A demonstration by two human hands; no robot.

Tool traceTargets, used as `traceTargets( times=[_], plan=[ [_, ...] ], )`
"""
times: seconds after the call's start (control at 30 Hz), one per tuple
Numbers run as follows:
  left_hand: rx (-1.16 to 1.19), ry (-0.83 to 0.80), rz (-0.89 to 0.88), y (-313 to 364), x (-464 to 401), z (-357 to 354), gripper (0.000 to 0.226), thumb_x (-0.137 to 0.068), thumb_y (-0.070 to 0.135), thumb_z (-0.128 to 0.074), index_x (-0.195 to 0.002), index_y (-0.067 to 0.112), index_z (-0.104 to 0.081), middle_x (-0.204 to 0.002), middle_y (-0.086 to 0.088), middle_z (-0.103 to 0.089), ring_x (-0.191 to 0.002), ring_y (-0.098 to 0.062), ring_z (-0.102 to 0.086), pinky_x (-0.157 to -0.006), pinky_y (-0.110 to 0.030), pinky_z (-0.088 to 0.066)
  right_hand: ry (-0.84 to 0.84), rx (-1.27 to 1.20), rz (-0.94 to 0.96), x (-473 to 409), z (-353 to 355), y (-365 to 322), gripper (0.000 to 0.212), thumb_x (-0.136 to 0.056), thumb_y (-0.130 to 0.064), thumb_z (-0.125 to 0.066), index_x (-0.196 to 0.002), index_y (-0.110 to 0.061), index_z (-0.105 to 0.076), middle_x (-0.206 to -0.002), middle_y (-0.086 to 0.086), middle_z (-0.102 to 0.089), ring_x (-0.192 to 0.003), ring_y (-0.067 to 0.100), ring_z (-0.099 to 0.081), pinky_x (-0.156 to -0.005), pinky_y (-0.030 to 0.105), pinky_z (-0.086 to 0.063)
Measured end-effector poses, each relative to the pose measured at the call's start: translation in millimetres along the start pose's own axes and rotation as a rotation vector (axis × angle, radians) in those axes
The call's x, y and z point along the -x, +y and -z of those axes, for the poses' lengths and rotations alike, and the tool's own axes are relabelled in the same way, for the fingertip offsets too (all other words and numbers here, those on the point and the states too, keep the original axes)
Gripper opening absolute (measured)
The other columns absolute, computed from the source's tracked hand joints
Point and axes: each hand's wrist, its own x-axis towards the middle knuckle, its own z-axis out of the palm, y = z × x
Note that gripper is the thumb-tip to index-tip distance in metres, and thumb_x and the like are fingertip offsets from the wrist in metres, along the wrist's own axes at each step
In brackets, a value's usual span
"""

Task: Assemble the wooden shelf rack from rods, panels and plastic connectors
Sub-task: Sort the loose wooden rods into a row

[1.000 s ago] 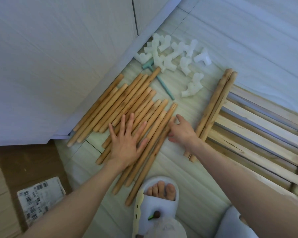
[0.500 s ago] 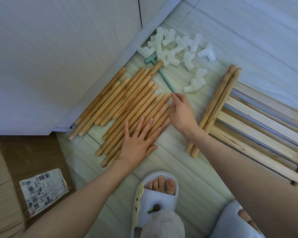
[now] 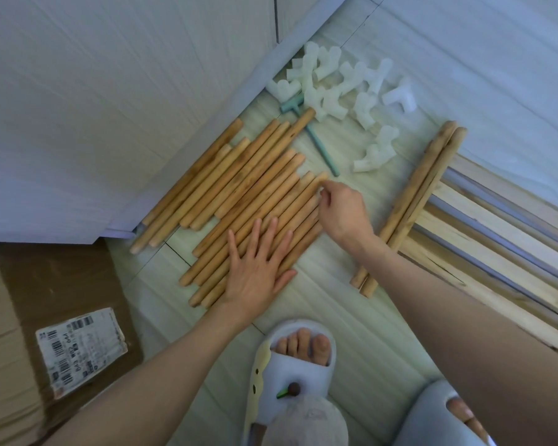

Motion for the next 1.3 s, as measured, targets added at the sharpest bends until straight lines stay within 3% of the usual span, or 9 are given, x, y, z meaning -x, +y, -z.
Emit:
traceTargets(
  times=[0.17,0.27,0.37,0.6,0.77,0.87,1.0,1.17,1.3],
  plan=[
    [0.009,0.000,0.053,-1.7,1.3,-4.6,0.073,-0.088,0.059,-0.029,-0.144,0.012,-0.031,-0.151,-0.015,-0.030,-0.137,-0.036,-0.030,-0.101,-0.070,-0.018,0.043,-0.031,0.077,-14.6,-0.6,-17.7,0.039,-0.094,-0.001,-0.033,-0.130,0.006,-0.047,-0.137,0.020,-0.043,-0.126,0.032,-0.041,-0.101,0.027,-0.030],
    [0.029,-0.005,0.076,-3.8,4.6,-8.6,0.077,-0.087,0.062,-0.027,-0.146,0.012,-0.023,-0.152,-0.016,-0.026,-0.139,-0.035,-0.027,-0.103,-0.069,-0.013,-0.009,-0.002,0.033,-24.4,2.6,-21.8,0.033,-0.093,-0.005,-0.035,-0.109,0.005,-0.061,-0.120,0.020,-0.060,-0.111,0.034,-0.054,-0.094,0.032,-0.038],
    [0.042,-0.003,0.073,-5.0,3.5,-9.7,0.076,-0.087,0.061,-0.028,-0.145,0.012,-0.024,-0.152,-0.017,-0.027,-0.139,-0.035,-0.027,-0.104,-0.068,-0.014,0.010,-0.025,0.040,-30.1,4.8,-26.2,0.034,-0.094,-0.009,-0.034,-0.111,0.003,-0.060,-0.110,0.022,-0.064,-0.104,0.036,-0.057,-0.092,0.040,-0.043],
    [0.156,0.091,0.148,-17.1,-8.3,-1.8,0.062,-0.097,0.043,-0.019,-0.147,0.008,-0.007,-0.156,-0.007,-0.007,-0.144,-0.028,-0.007,-0.111,-0.060,-0.002,-0.023,0.024,0.168,-78.0,14.2,-51.7,0.045,-0.096,-0.006,-0.034,-0.140,0.001,-0.031,-0.146,0.019,-0.031,-0.130,0.030,-0.036,-0.098,0.019,-0.025],
    [0.192,0.105,0.400,-49.4,-27.2,1.2,0.058,-0.098,0.041,-0.010,-0.145,0.012,0.008,-0.154,-0.003,0.011,-0.143,-0.021,0.012,-0.113,-0.051,0.014,-0.038,0.055,0.111,-103.7,18.0,-59.0,0.036,-0.096,-0.008,-0.034,-0.131,-0.001,-0.042,-0.139,0.016,-0.039,-0.123,0.029,-0.041,-0.098,0.025,-0.031],
    [0.190,0.085,0.429,-56.3,-27.7,-2.0,0.059,-0.097,0.043,-0.009,-0.145,0.014,0.009,-0.154,-0.004,0.011,-0.142,-0.019,0.014,-0.113,-0.053,0.012,-0.042,0.027,0.087,-103.4,16.3,-57.0,0.036,-0.094,-0.007,-0.034,-0.127,0.000,-0.047,-0.125,0.018,-0.051,-0.112,0.031,-0.050,-0.087,0.027,-0.037],
    [0.183,0.088,0.412,-55.9,-24.9,-5.9,0.058,-0.097,0.044,-0.007,-0.146,0.013,0.004,-0.155,-0.005,0.006,-0.144,-0.021,0.010,-0.114,-0.055,0.007,-0.080,0.005,0.151,-90.9,6.2,-57.3,0.040,-0.097,-0.010,-0.033,-0.135,-0.002,-0.043,-0.128,0.018,-0.055,-0.117,0.031,-0.052,-0.094,0.030,-0.038],
    [0.187,0.092,0.422,-57.7,-27.3,-7.5,0.059,-0.096,0.045,-0.007,-0.146,0.015,0.004,-0.154,-0.004,0.006,-0.144,-0.020,0.008,-0.114,-0.054,0.006,-0.211,0.014,0.138,-97.7,-5.0,-61.4,0.014,-0.099,-0.014,-0.031,-0.101,-0.008,-0.044,-0.116,0.017,-0.051,-0.112,0.030,-0.048,-0.074,0.022,-0.029],
    [0.171,0.080,0.425,-57.8,-27.8,-6.2,0.059,-0.096,0.044,-0.006,-0.146,0.015,0.004,-0.154,-0.005,0.007,-0.144,-0.021,0.009,-0.115,-0.056,0.004,-0.217,-0.004,0.135,-94.4,-6.7,-66.2,0.036,-0.100,-0.017,-0.030,-0.133,-0.007,-0.042,-0.119,0.015,-0.057,-0.111,0.031,-0.052,-0.077,0.022,-0.034]
  ],
)
